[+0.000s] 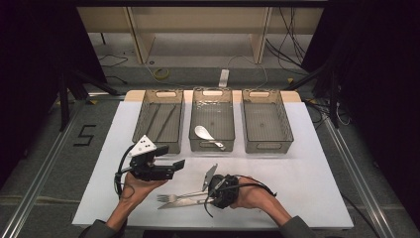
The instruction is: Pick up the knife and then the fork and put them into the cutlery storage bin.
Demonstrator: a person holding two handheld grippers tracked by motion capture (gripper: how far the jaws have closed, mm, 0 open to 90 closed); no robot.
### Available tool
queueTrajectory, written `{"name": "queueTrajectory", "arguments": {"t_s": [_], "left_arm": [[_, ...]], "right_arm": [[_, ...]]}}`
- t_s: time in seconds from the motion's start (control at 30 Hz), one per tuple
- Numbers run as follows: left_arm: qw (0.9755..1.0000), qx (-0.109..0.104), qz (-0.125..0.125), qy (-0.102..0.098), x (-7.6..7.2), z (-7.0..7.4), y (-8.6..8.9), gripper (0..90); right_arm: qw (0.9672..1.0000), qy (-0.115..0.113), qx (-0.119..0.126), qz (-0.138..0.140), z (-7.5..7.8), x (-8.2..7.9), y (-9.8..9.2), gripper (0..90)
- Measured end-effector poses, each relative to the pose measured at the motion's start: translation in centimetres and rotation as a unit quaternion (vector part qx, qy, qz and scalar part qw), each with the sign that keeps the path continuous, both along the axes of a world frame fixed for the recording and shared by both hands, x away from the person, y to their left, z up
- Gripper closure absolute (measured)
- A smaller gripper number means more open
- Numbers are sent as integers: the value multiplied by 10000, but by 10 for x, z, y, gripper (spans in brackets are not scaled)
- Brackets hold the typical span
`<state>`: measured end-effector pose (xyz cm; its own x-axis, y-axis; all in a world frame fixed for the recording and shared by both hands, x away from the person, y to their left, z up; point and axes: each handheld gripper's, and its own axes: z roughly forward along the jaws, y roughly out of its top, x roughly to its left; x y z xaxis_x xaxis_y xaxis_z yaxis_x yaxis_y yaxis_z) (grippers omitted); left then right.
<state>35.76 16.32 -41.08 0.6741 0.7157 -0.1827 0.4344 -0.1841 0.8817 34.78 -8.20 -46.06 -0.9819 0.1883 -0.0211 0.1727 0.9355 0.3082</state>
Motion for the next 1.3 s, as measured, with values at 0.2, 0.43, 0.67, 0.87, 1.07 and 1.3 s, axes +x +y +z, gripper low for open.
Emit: {"name": "queueTrajectory", "arguments": {"t_s": [0.2, 0.43, 0.67, 0.87, 1.07, 1.3], "left_arm": [[10000, -8, 0, -11, 0, 0, 0, 188], [10000, -1, 0, -9, 0, 0, 0, 189], [10000, -1, 11, -26, 0, 0, 1, 189], [10000, -17, 72, -41, 1, 1, 3, 190], [9999, -48, 153, -50, 1, 1, 6, 190], [9997, -74, 217, -66, 2, 2, 10, 190]], "right_arm": [[9997, 34, -148, 185, 1, -3, 3, 765], [9993, -47, -273, 268, 1, -8, 6, 787], [9989, 20, -344, 320, 2, -6, 8, 787], [9990, 54, -357, 259, 2, -5, 9, 783], [9986, 73, -428, 289, 2, -4, 11, 783], [9983, 116, -508, 256, 3, -4, 13, 779]]}}
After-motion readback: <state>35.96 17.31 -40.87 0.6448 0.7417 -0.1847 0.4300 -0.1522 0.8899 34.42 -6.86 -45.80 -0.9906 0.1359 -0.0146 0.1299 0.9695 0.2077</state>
